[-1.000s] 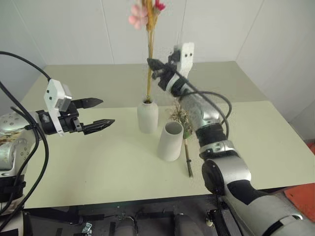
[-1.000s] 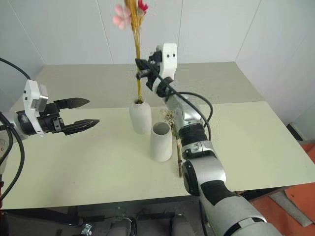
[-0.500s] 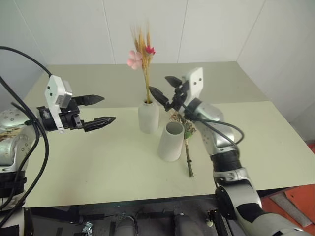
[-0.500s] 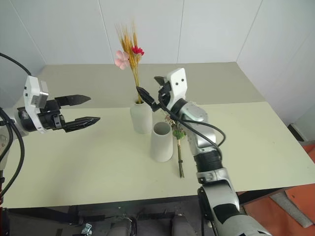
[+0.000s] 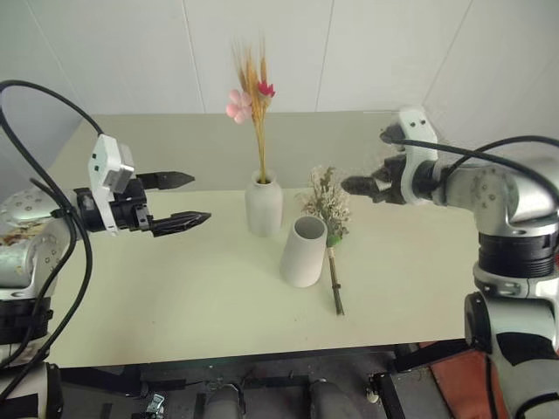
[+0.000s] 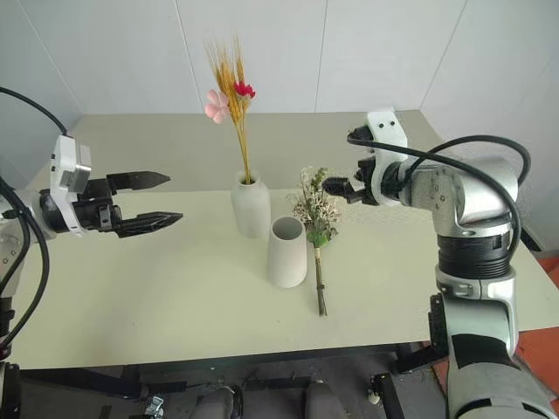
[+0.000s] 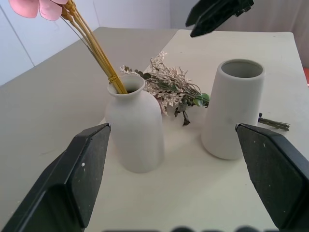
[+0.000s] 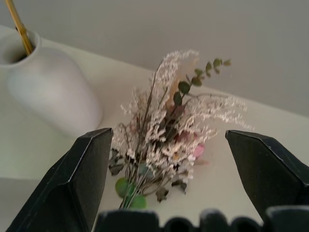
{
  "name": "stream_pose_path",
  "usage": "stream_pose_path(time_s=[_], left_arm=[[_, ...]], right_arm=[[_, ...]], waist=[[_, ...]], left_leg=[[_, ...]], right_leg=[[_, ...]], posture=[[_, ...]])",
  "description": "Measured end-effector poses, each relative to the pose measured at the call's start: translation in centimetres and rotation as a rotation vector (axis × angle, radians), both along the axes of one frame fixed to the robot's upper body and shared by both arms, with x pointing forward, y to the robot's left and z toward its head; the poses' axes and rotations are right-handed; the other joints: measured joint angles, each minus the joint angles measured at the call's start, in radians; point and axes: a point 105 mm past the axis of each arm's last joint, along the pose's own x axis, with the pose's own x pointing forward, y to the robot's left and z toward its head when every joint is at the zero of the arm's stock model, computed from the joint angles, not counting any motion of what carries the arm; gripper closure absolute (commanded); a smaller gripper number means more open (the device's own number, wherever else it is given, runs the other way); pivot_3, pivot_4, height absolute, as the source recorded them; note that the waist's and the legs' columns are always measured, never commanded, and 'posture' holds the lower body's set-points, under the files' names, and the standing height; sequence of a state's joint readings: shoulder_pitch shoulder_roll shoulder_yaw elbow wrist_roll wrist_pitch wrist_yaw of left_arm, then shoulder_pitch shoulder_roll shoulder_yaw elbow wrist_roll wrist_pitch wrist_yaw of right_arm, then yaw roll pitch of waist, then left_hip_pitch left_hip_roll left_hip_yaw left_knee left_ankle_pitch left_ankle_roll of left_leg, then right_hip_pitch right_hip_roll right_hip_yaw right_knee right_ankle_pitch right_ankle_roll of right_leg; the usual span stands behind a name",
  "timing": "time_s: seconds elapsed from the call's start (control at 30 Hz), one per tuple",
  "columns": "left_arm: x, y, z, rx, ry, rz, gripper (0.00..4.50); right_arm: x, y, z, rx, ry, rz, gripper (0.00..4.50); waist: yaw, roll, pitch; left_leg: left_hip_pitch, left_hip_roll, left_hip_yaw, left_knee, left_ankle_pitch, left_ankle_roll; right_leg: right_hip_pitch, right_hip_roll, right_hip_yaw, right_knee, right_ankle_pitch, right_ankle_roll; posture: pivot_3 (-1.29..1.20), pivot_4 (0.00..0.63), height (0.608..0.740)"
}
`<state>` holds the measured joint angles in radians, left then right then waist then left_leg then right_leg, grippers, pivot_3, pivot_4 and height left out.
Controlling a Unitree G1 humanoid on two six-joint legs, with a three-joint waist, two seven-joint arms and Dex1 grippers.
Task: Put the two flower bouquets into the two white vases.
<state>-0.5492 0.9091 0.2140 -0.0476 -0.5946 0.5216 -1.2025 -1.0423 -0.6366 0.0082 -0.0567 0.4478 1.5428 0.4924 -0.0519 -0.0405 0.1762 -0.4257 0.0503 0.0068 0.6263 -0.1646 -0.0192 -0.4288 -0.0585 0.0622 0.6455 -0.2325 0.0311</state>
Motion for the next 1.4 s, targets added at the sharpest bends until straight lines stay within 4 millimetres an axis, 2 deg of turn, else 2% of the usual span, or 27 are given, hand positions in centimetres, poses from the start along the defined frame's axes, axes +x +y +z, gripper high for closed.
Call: stream_pose_path(time_s=[0.13, 0.3, 0.7, 0.83, 1.1, 1.17, 1.3, 1.4], left_arm=[[-0.2, -0.1, 0.0, 0.002, 0.005, -0.022, 0.00], [-0.1, -0.4, -0.1, -0.002, 0.008, -0.038, 0.00], [0.0, -0.5, -0.1, -0.002, 0.010, -0.039, 0.00], [0.0, -0.5, -0.1, -0.002, 0.009, -0.036, 0.00], [0.0, -0.5, -0.1, -0.003, 0.008, -0.031, 0.00], [0.0, -0.5, -0.1, -0.003, 0.007, -0.029, 0.00], [0.1, -0.5, -0.1, -0.004, 0.006, -0.026, 0.00], [0.1, -0.5, -0.1, -0.004, 0.005, -0.026, 0.00]], right_arm=[[-1.0, 0.1, -2.2, -0.078, 0.124, 0.034, 0.05], [-2.1, 0.5, -6.1, -0.163, 0.254, 0.083, 0.05], [-1.3, 2.6, -9.3, -0.178, 0.328, 0.048, 0.05], [-1.1, 2.6, -10.1, -0.201, 0.338, 0.019, 0.90], [-0.8, 1.9, -11.1, -0.239, 0.338, -0.022, 3.73], [-0.7, 1.6, -11.0, -0.243, 0.331, -0.033, 4.28], [-0.3, 0.9, -10.7, -0.231, 0.320, -0.071, 4.29], [0.7, -0.8, -9.5, -0.181, 0.268, -0.157, 4.29]], waist=[[0.004, 0.000, 0.000], [0.007, 0.000, 0.000], [0.007, 0.000, 0.000], [0.007, 0.000, 0.000], [0.007, 0.000, 0.000], [0.007, 0.000, 0.000], [0.007, 0.000, 0.000], [0.008, 0.000, 0.000]], left_leg=[[0.000, 0.000, 0.000, 0.000, 0.000, 0.000], [-0.001, 0.000, 0.000, 0.000, 0.000, 0.000], [-0.001, 0.000, 0.000, 0.001, 0.000, 0.000], [-0.002, 0.000, 0.000, 0.001, 0.000, 0.000], [-0.002, 0.000, -0.001, 0.001, 0.000, 0.000], [-0.002, 0.000, -0.001, 0.001, 0.000, 0.000], [-0.002, 0.000, -0.001, 0.001, 0.000, 0.000], [-0.003, 0.000, -0.001, 0.001, 0.000, 0.000]], right_leg=[[0.000, 0.000, 0.000, 0.000, 0.000, 0.001], [0.000, 0.000, 0.000, 0.000, -0.001, 0.002], [0.000, 0.000, 0.000, 0.000, -0.001, 0.002], [-0.001, 0.000, 0.000, 0.000, -0.001, 0.002], [-0.001, 0.000, -0.001, 0.000, -0.001, 0.002], [-0.001, 0.000, -0.001, 0.000, -0.001, 0.002], [-0.001, 0.000, -0.001, 0.000, -0.001, 0.002], [-0.002, 0.000, -0.001, 0.000, -0.001, 0.002]], posture=[[0.00, 0.150, 0.740], [0.00, 0.150, 0.740], [0.00, 0.150, 0.740], [0.00, 0.150, 0.740], [0.00, 0.150, 0.740], [0.00, 0.150, 0.740], [0.00, 0.150, 0.740], [0.00, 0.150, 0.740]])
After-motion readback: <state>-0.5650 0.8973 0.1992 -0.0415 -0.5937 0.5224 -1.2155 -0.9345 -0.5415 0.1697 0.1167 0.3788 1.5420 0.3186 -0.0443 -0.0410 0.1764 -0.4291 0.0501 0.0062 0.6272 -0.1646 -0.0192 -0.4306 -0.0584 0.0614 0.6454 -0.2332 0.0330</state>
